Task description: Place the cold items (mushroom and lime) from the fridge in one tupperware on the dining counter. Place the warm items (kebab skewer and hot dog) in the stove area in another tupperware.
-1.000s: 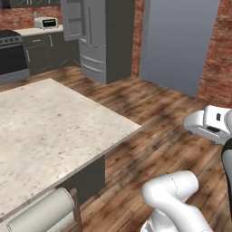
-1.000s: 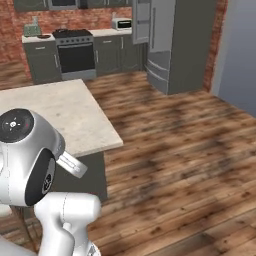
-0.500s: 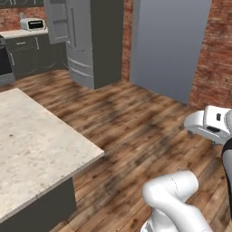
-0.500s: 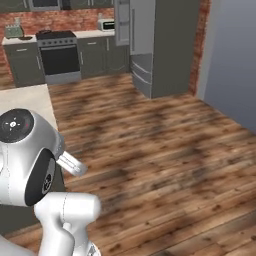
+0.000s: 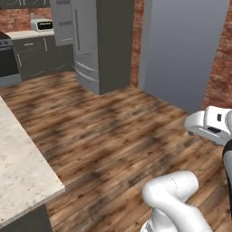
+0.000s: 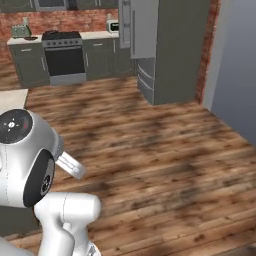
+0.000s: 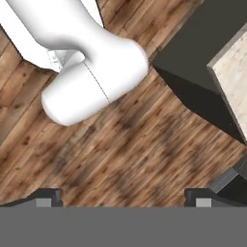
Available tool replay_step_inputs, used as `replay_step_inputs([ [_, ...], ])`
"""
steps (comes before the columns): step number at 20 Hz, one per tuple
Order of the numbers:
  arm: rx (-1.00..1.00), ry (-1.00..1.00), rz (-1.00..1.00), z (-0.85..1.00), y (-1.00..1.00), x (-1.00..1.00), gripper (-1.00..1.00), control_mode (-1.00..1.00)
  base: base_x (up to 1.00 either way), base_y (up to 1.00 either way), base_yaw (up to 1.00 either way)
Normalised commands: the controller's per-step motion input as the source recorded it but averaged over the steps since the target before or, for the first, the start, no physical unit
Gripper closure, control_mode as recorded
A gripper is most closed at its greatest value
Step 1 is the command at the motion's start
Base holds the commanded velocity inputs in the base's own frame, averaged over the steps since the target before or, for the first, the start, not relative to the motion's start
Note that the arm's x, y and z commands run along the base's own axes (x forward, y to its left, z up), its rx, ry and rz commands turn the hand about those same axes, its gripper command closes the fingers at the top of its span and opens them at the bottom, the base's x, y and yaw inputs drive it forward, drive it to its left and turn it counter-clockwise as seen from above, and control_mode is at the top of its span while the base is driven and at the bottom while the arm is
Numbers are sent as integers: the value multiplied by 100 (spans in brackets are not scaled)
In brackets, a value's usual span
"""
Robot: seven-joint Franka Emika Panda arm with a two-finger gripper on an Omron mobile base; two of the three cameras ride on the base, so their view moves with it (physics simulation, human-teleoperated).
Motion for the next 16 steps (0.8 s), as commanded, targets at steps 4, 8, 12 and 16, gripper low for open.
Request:
replay_step_inputs([
  [4,0,0,0,0,0,0,-100,100,100,-38,36],
  [8,0,0,0,0,0,0,-100,100,100,-9,28],
  [12,0,0,0,0,0,0,-100,100,100,0,9],
  [16,0,0,0,0,0,0,-100,100,100,0,0],
])
